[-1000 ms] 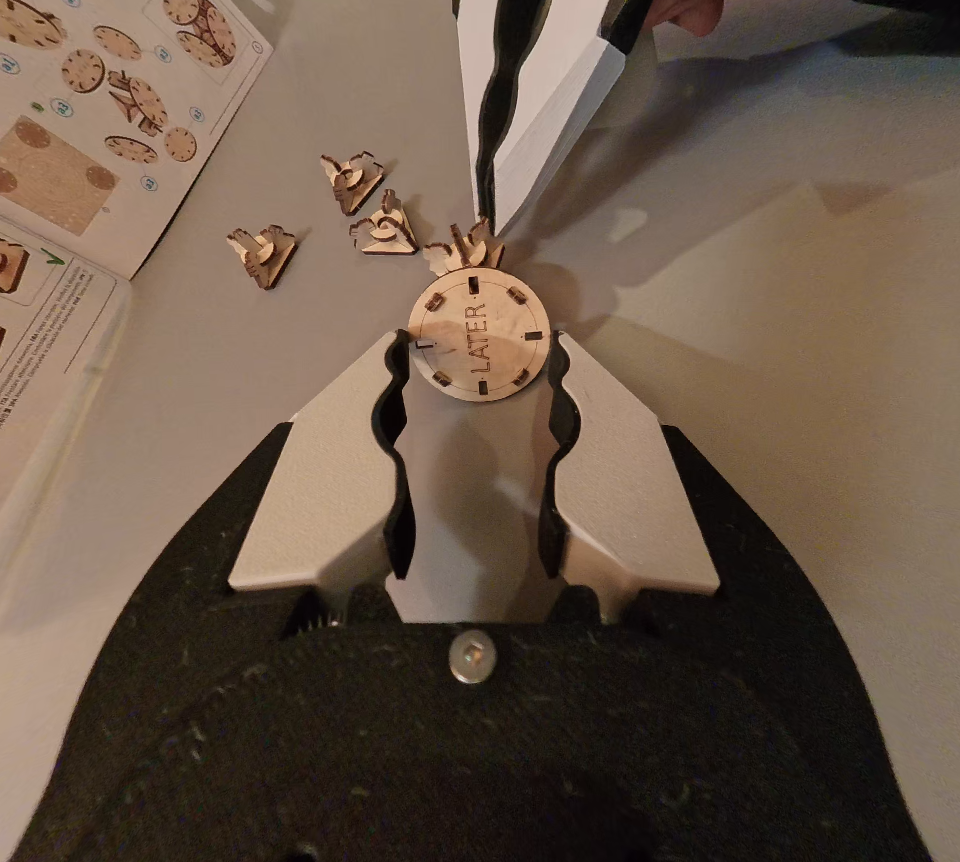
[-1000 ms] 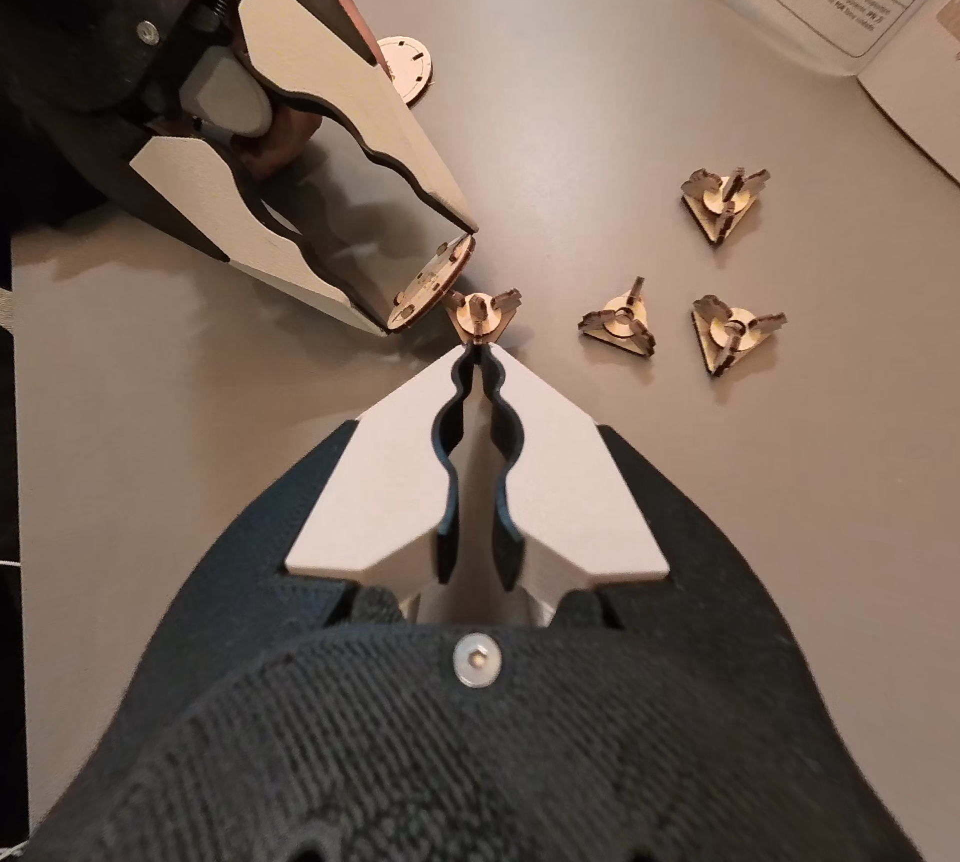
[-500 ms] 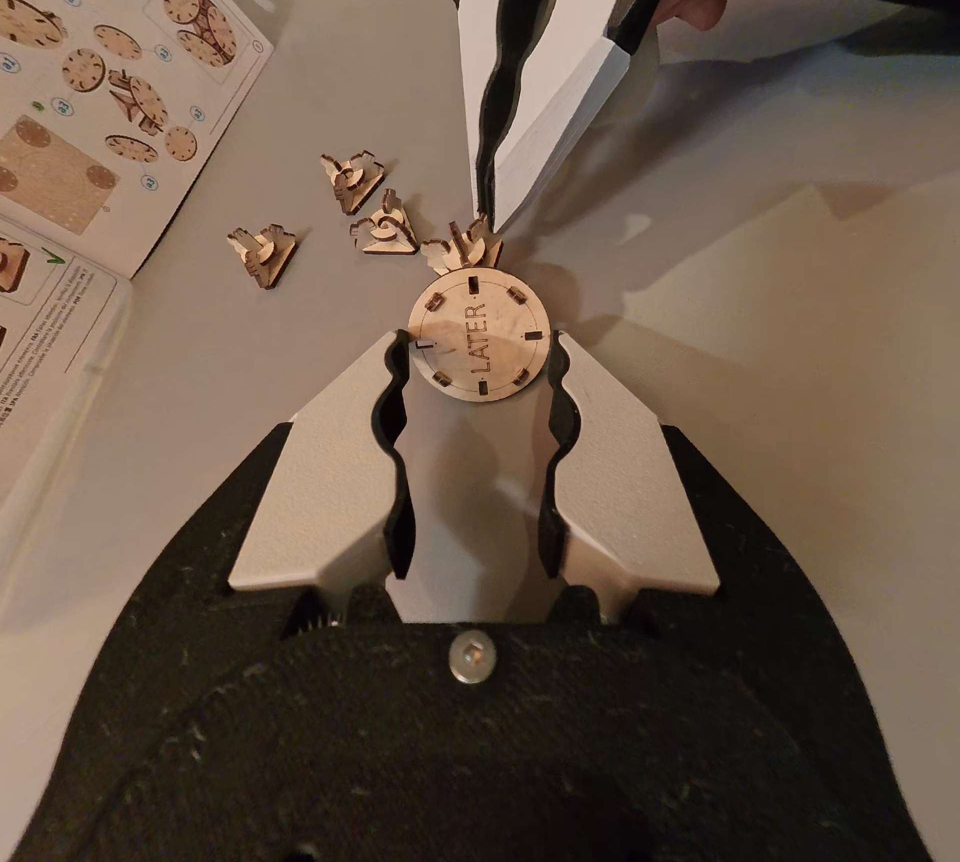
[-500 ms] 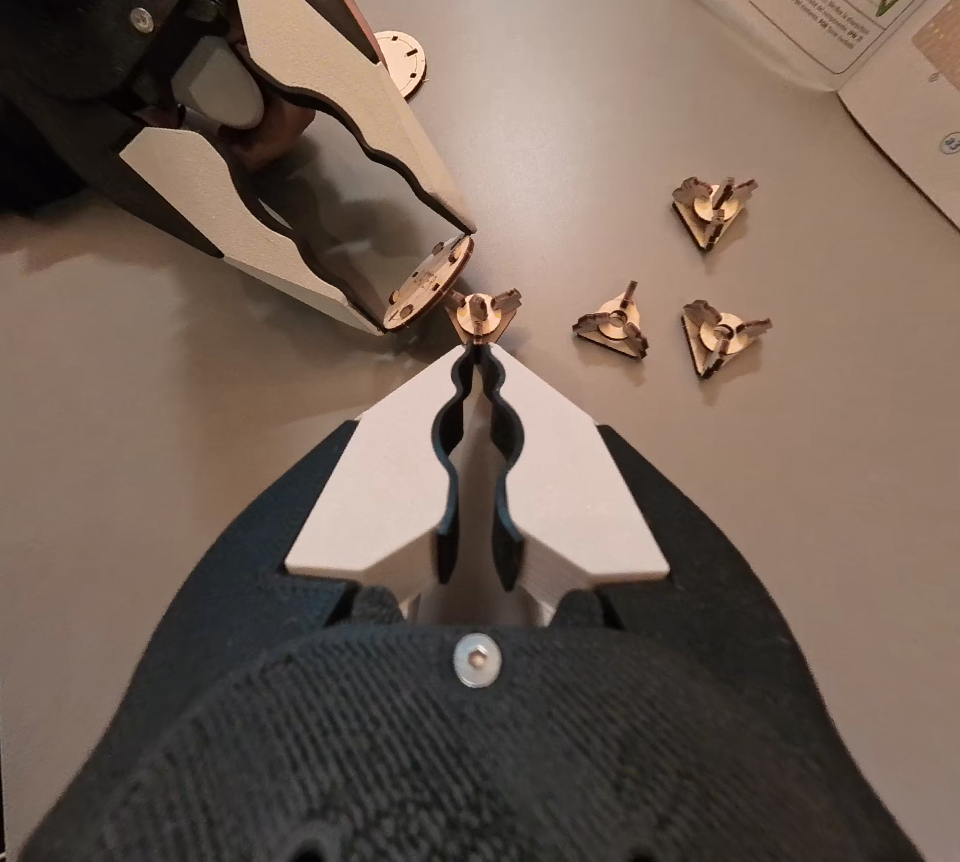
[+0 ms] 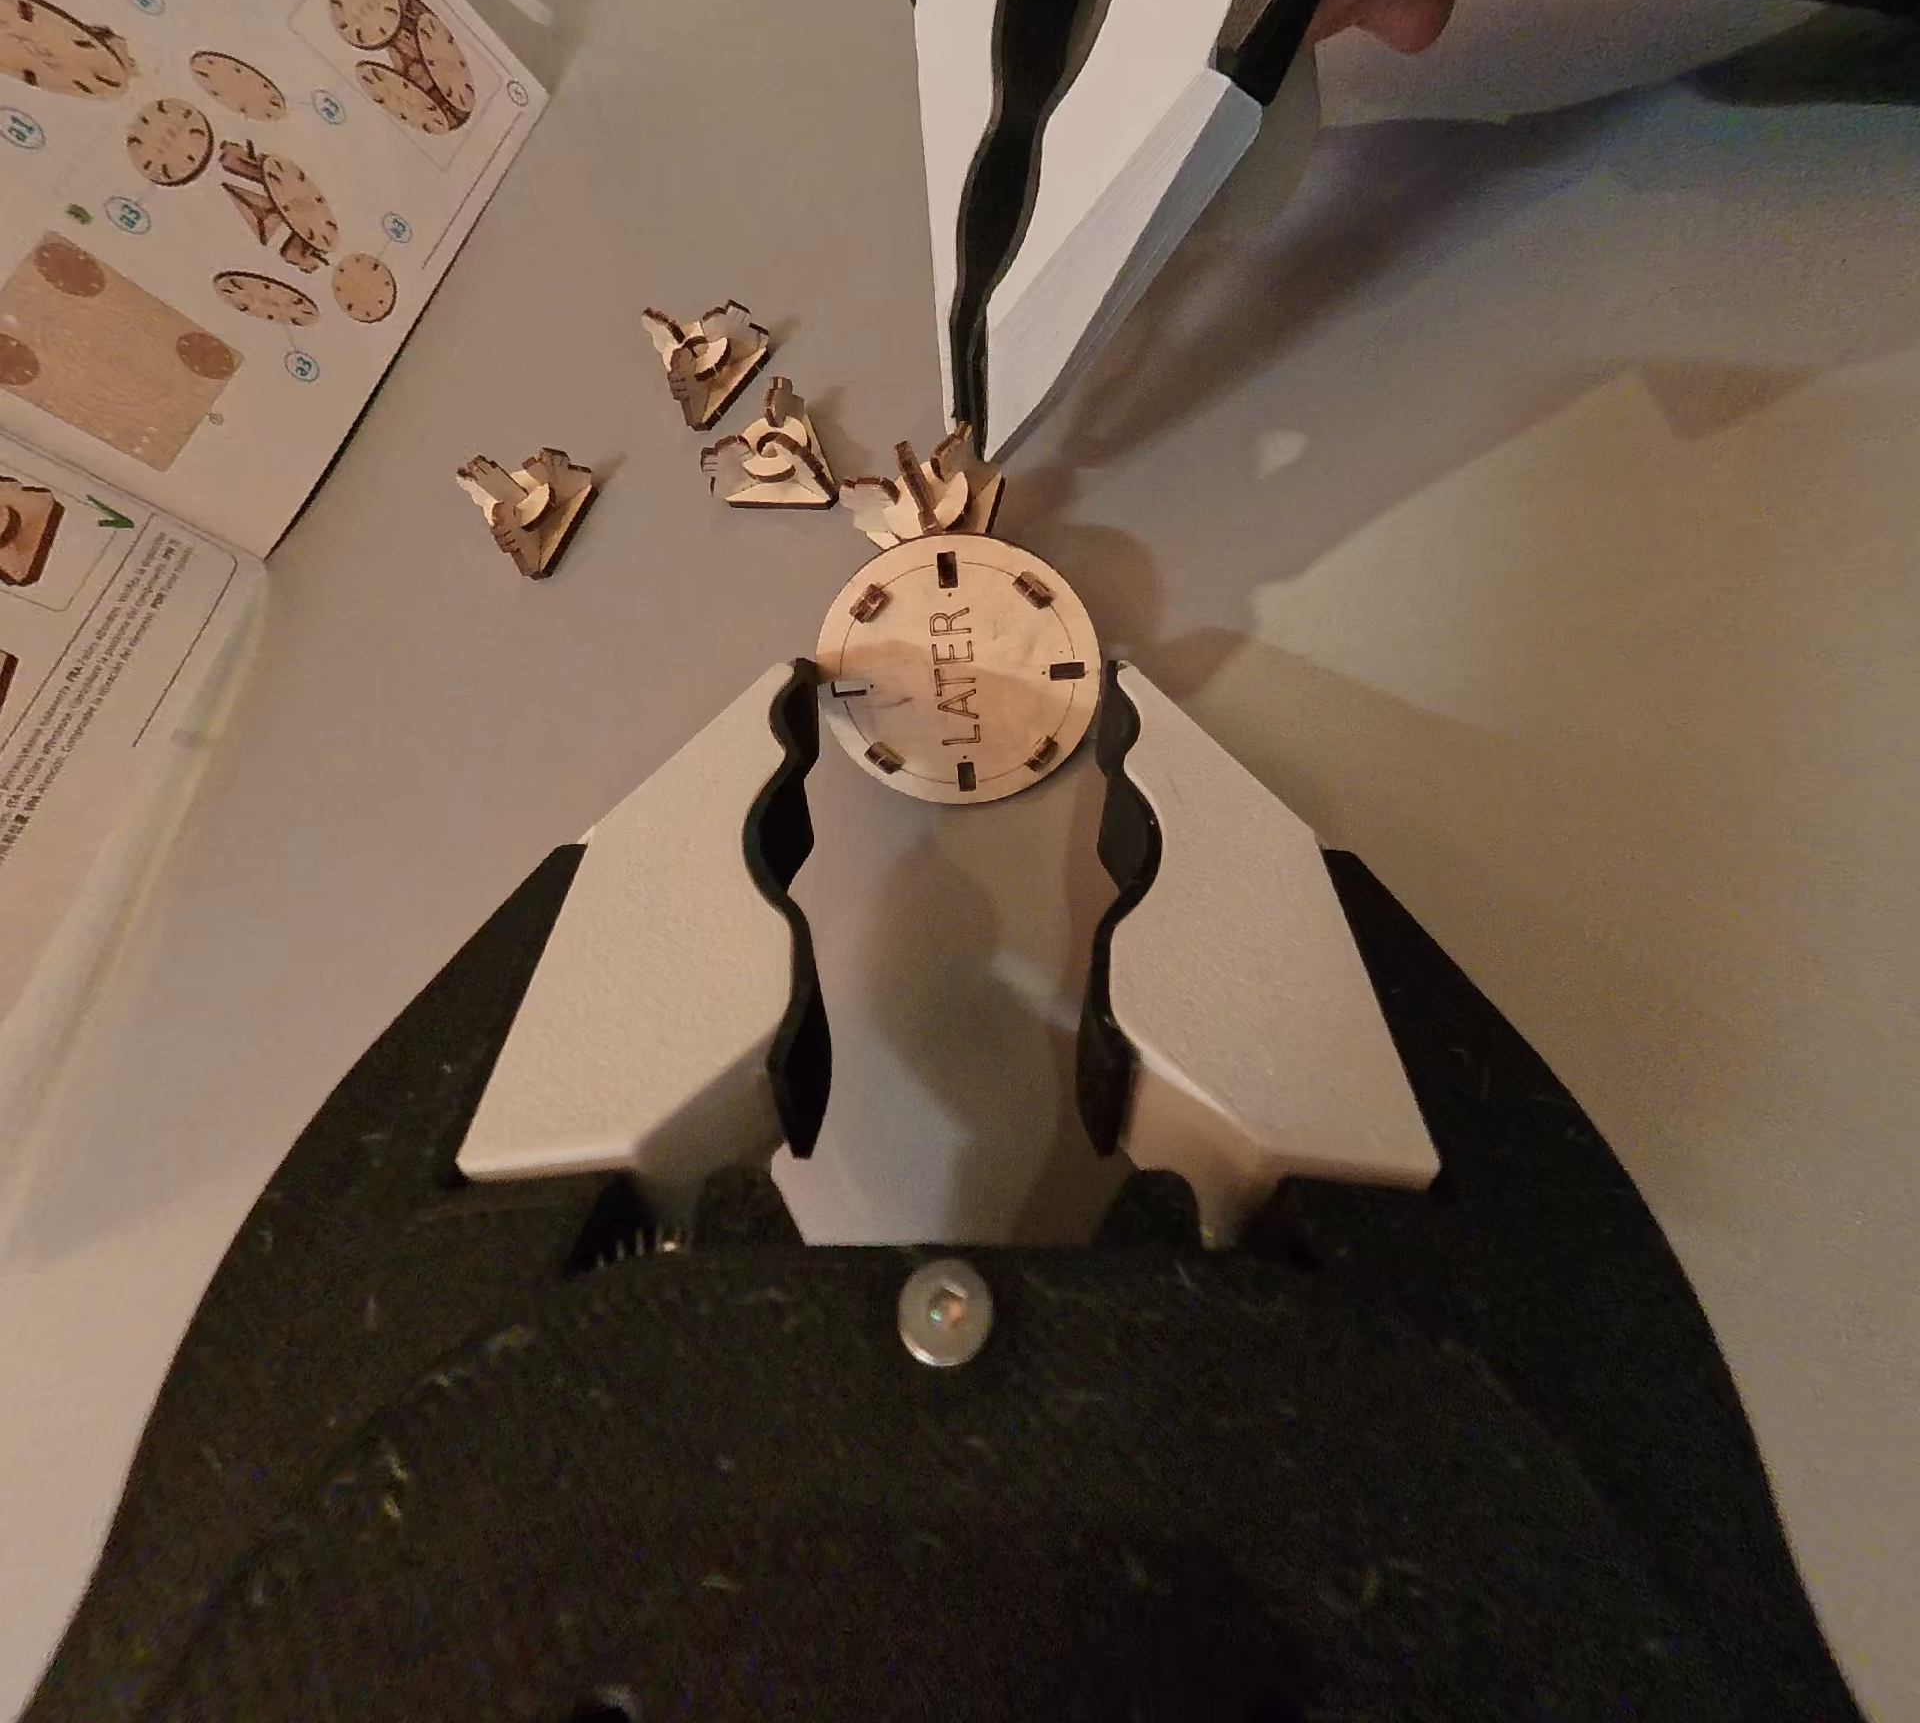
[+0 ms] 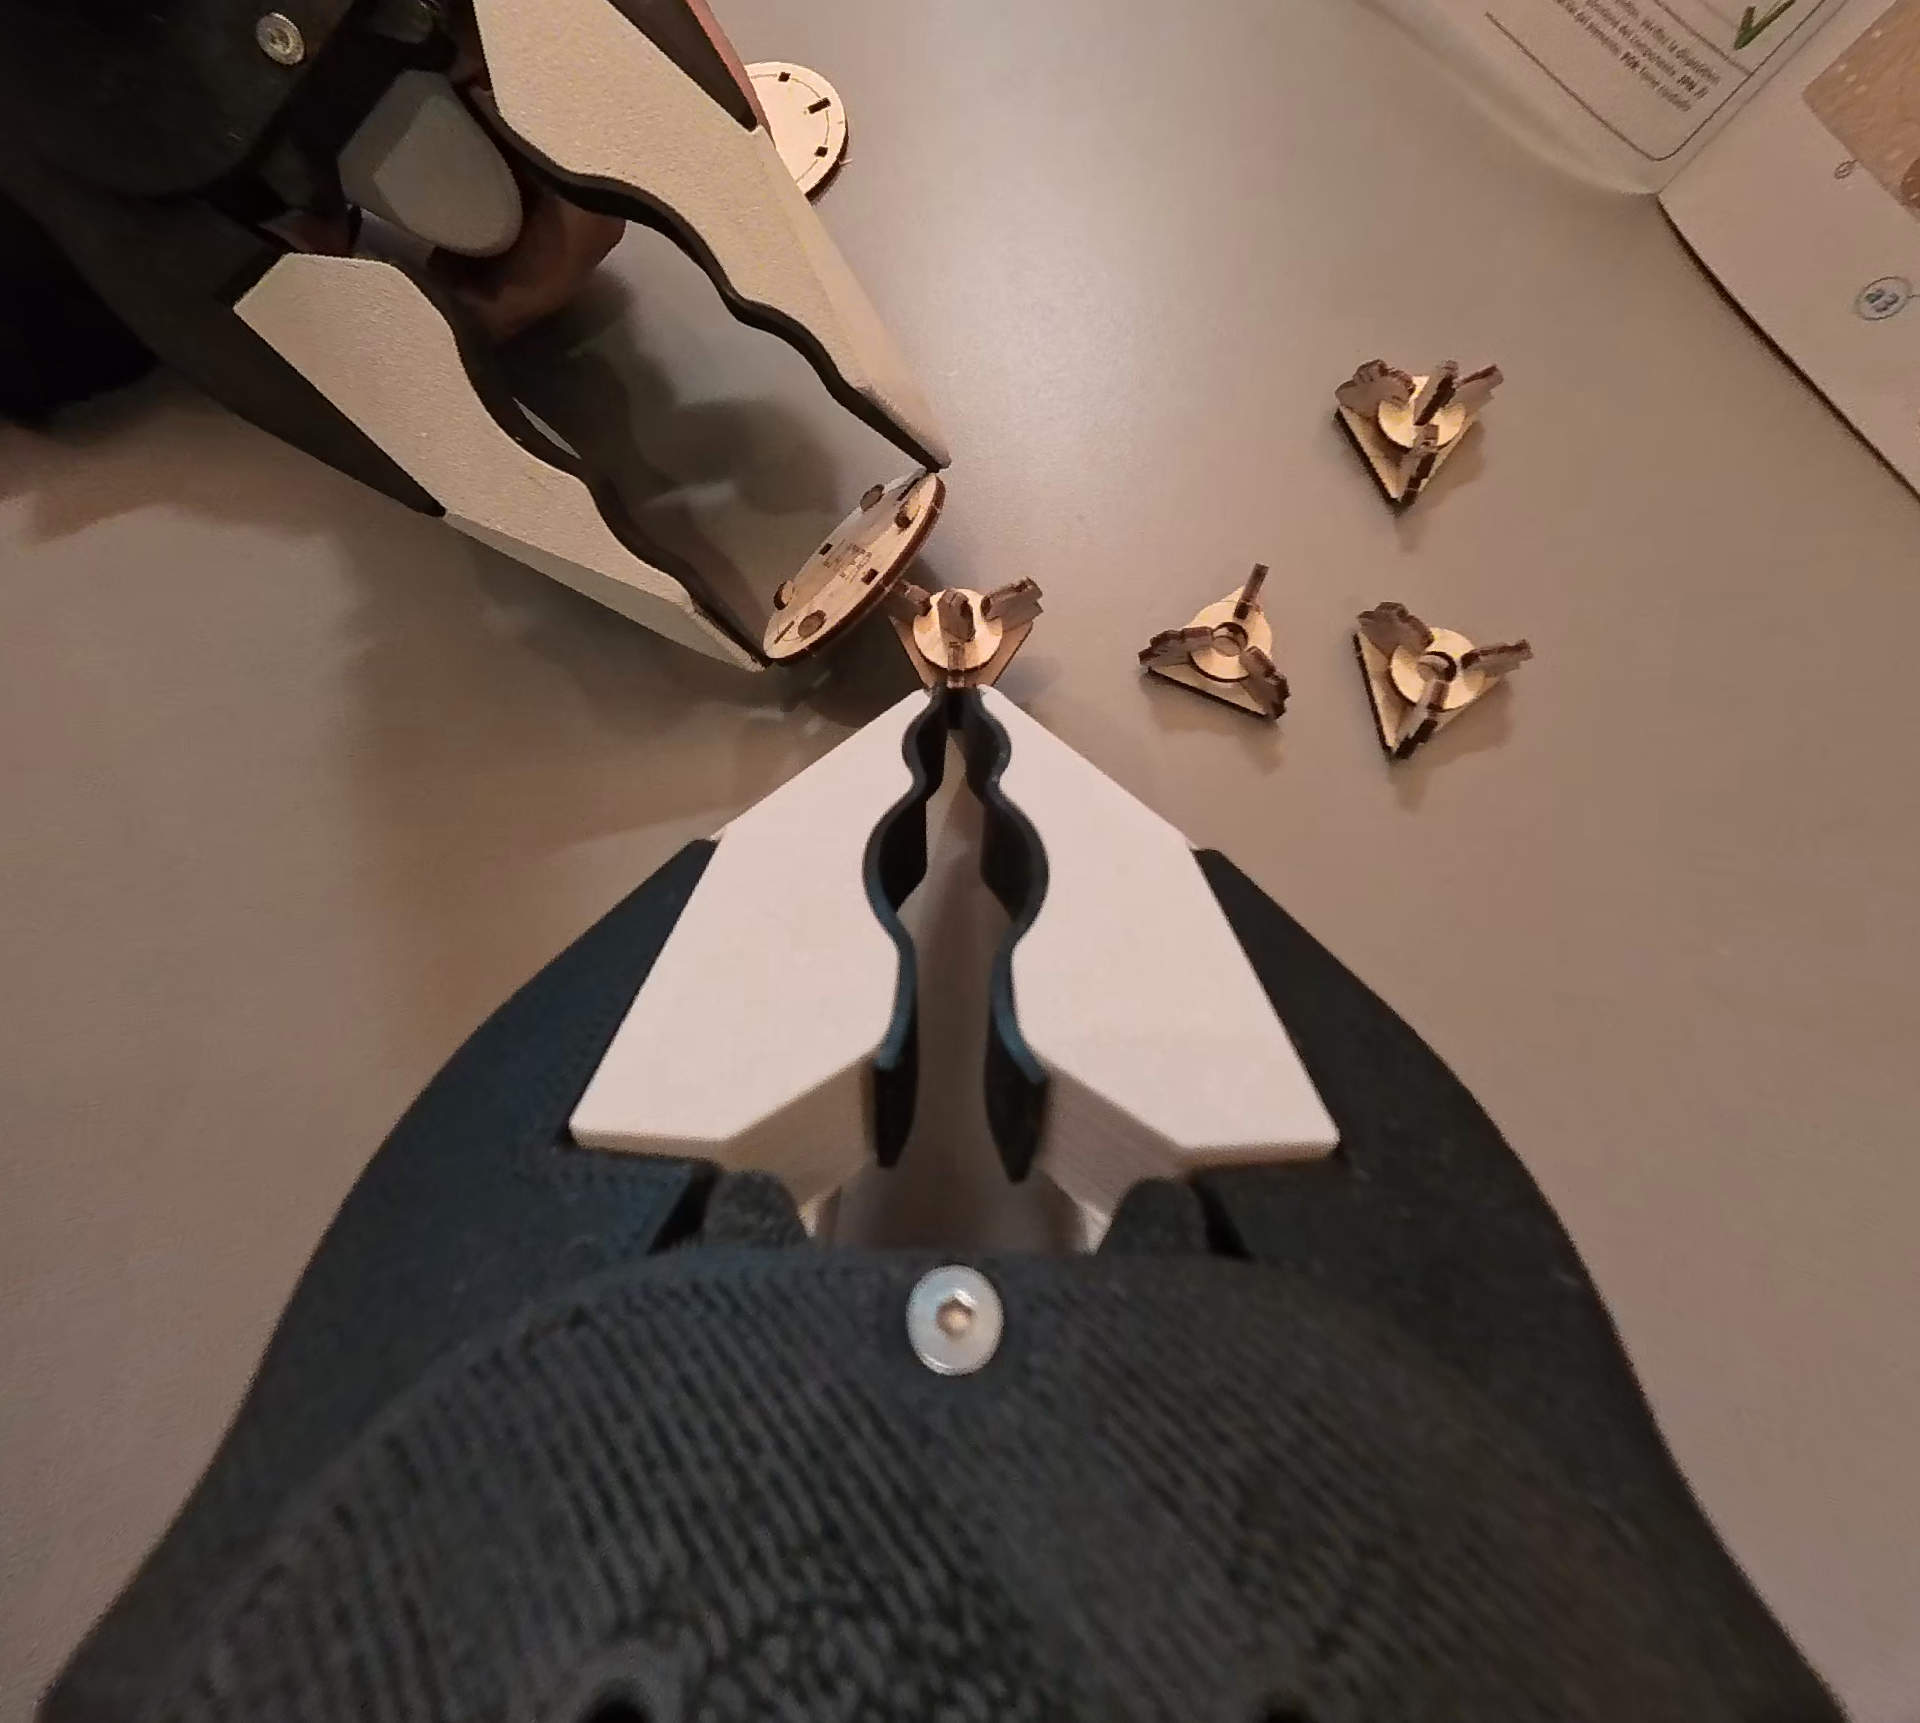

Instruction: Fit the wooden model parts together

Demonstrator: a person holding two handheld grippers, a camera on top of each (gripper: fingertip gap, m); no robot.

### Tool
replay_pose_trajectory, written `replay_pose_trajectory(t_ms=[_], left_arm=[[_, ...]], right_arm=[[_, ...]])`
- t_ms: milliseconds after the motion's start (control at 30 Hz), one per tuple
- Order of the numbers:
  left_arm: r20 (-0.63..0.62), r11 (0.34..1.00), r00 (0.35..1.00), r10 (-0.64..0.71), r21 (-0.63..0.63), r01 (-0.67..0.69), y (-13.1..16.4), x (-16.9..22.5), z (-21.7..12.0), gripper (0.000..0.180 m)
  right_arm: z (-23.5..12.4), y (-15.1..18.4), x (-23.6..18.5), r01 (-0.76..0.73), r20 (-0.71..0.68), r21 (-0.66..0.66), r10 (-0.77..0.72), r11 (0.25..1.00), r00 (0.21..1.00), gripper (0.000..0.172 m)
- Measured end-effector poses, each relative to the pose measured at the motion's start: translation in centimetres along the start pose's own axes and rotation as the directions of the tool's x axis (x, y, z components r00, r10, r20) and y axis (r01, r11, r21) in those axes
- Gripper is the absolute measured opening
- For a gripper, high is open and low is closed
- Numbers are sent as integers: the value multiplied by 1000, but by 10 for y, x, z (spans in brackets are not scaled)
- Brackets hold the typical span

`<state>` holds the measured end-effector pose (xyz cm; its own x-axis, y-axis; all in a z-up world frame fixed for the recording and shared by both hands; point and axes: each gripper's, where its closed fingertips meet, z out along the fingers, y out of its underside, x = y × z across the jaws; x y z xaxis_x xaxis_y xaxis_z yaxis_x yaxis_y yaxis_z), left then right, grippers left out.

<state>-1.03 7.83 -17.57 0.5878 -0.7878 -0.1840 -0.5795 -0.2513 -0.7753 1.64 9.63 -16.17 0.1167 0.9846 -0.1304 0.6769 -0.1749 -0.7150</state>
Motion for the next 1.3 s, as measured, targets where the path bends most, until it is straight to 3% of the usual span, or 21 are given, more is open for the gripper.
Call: replay_pose_trajectory(t_ms=[1300], left_arm=[[5,999,1000,22,-31,-22,5,2,2,54]], right_arm=[[7,10,2,-34,9,-51,34,998,999,1]])
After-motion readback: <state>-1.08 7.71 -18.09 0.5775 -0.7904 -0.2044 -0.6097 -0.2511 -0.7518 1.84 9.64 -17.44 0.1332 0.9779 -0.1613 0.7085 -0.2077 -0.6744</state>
